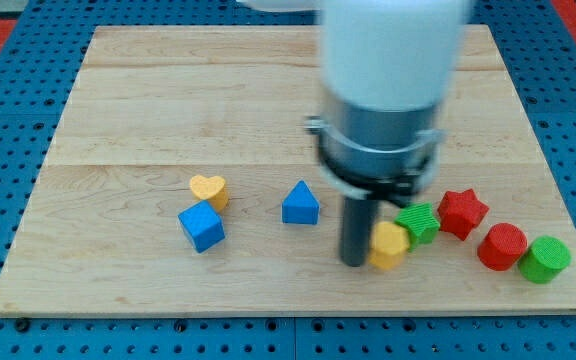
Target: Push the yellow hexagon into the green star
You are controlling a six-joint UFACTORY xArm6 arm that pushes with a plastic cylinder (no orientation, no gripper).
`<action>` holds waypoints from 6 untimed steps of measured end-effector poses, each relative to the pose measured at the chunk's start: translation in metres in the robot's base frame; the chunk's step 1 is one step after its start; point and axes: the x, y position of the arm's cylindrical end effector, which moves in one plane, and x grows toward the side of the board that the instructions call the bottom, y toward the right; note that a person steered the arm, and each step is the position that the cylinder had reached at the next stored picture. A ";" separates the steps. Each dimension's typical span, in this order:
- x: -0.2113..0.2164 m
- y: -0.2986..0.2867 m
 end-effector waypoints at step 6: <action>0.010 -0.316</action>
